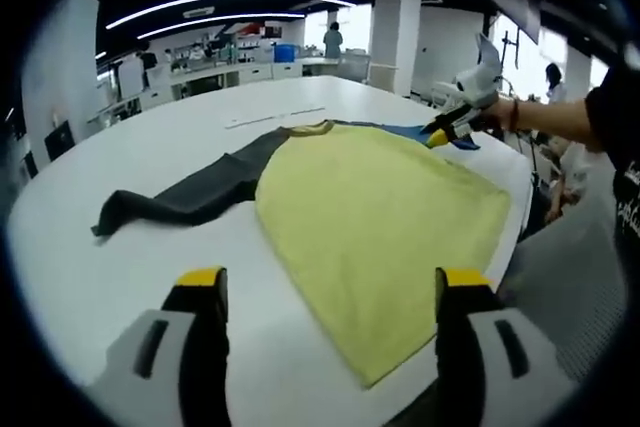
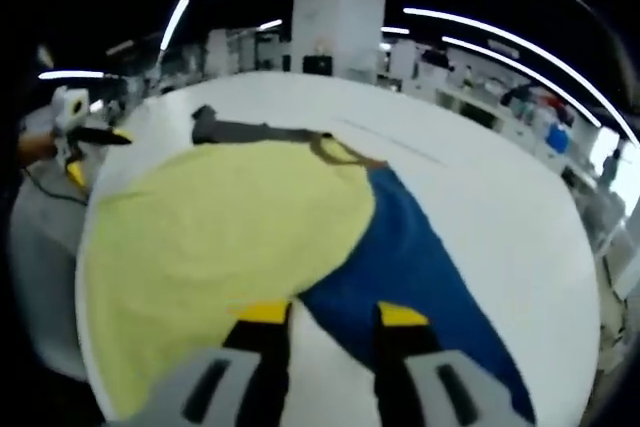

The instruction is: Fold the garment on the visible template until the final outline fits inside the template.

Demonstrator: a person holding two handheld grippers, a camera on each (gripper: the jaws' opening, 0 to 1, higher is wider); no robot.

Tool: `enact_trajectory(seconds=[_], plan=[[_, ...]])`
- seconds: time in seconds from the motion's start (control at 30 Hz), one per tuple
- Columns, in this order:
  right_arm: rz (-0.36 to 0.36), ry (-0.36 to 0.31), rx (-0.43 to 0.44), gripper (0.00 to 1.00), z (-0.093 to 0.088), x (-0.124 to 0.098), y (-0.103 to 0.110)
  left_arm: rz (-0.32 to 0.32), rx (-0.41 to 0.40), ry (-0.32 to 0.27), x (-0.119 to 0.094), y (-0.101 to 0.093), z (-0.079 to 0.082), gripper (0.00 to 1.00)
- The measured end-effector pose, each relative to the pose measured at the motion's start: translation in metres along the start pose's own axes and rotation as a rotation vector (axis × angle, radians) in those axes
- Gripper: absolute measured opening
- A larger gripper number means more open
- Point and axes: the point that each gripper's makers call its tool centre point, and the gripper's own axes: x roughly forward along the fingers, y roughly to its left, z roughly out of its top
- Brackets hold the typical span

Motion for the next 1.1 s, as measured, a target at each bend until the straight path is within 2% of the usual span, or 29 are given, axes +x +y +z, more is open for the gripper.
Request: enact_trajectory(seconds=[0.27, 0.53, 0.6, 0.83, 1.0, 1.1], plan=[[0.043, 0.003, -0.044, 0.15, 0.002, 0.011, 0.008, 0.014, 0.003, 0.017, -0.001, 0.003, -0.003, 0.75], [0.070, 0.034, -0.085, 0.06, -0.001, 0.018, 0.018, 0.029, -0.009, 0.026, -0.002, 0.005, -0.006, 0.71], [0.078, 0.039, -0.087, 0.00, -0.003, 0.019, 0.020, 0.031, -0.010, 0.029, -0.002, 0.005, -0.007, 0.70], [0.066, 0.018, -0.051, 0.00, -0.004, 0.018, 0.013, 0.037, -0.008, 0.028, -0.004, 0.009, -0.009, 0.70], [0.025, -0.040, 0.010, 0.00, 0.009, 0.006, 0.006, 0.044, -0.008, 0.002, -0.007, 0.013, -0.006, 0.69], [0.010, -0.049, 0.025, 0.00, 0.010, 0.003, -0.001, 0.047, -0.013, -0.005, -0.008, 0.013, -0.006, 0.69]])
